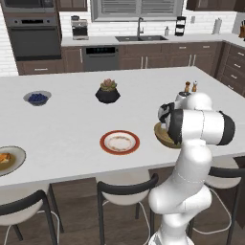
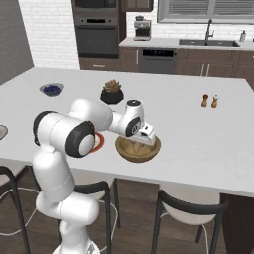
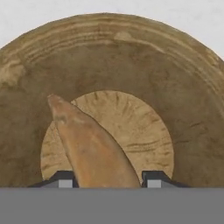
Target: Pick the chicken drumstick and sweet potato from their plates and place them in the bowl. Then put the bowl in the fridge.
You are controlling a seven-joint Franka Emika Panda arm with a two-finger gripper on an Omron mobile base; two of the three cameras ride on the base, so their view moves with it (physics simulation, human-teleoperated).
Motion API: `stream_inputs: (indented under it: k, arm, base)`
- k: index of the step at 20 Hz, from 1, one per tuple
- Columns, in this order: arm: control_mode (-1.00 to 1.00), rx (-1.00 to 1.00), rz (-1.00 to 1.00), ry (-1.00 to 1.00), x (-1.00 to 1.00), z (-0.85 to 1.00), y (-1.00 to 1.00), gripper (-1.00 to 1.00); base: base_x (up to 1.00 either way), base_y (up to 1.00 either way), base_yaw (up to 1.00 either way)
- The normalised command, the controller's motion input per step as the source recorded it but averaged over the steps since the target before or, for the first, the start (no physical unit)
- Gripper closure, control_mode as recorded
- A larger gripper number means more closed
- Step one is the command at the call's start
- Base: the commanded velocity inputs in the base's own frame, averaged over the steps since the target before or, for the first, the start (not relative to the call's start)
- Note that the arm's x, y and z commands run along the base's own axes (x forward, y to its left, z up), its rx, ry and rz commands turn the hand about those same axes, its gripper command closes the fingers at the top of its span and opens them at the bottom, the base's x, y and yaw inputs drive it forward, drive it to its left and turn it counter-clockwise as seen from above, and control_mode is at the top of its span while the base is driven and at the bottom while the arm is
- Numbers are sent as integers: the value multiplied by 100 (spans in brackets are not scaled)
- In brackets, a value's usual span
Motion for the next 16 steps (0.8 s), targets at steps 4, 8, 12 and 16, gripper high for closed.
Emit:
stream_inputs:
  k: [4,8,12,16]
  arm:
    - [-100,0,0,0,5,-5,0,-100]
    - [-100,0,-5,0,0,12,0,-100]
    - [-100,3,-6,0,-49,72,0,-100]
    - [-100,8,-6,0,-100,100,3,-100]
  base:
    - [0,0,0]
    - [0,0,0]
    - [0,0,0]
    - [0,0,0]
